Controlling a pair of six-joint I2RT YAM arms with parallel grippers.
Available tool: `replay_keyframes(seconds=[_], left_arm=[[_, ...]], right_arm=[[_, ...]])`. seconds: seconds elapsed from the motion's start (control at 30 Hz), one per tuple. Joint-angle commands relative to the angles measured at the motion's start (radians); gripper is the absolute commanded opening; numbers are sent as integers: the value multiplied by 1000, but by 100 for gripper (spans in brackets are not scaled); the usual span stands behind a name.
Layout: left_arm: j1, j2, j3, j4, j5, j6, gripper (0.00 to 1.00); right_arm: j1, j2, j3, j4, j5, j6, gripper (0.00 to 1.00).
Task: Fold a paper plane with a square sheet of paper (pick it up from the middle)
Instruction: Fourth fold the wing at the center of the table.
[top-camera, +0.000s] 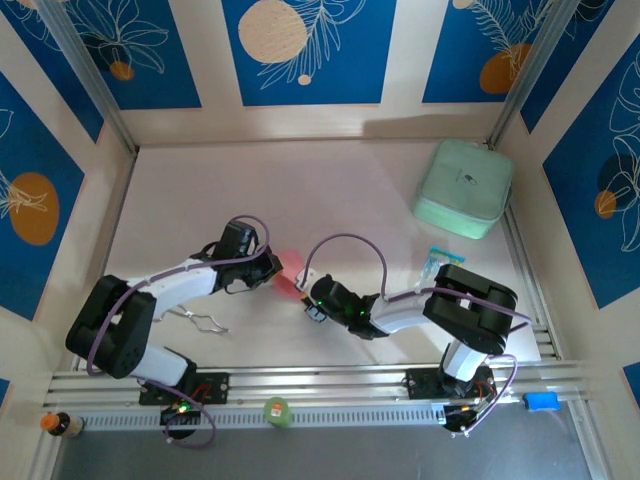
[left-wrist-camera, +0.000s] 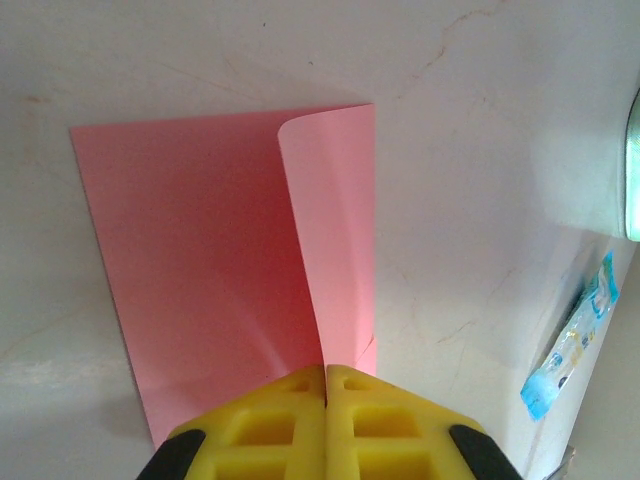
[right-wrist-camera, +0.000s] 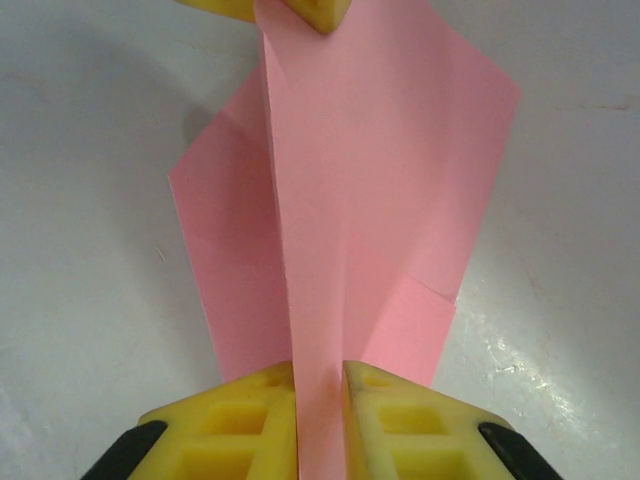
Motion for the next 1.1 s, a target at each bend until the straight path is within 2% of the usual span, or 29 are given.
replay_keyframes(seconds=[0.0,0.43,1.07], left_arm=[[6,2,21,-7,16,6,2],[6,3,20,-3,22,6,3],[6,12,25,-2,30,5,2]], right_arm=[[-5,-21,14,-15,-15,6,17],[-8,-5,13,6,8,2,24],[-19,12,17,34,-4,-23,28]])
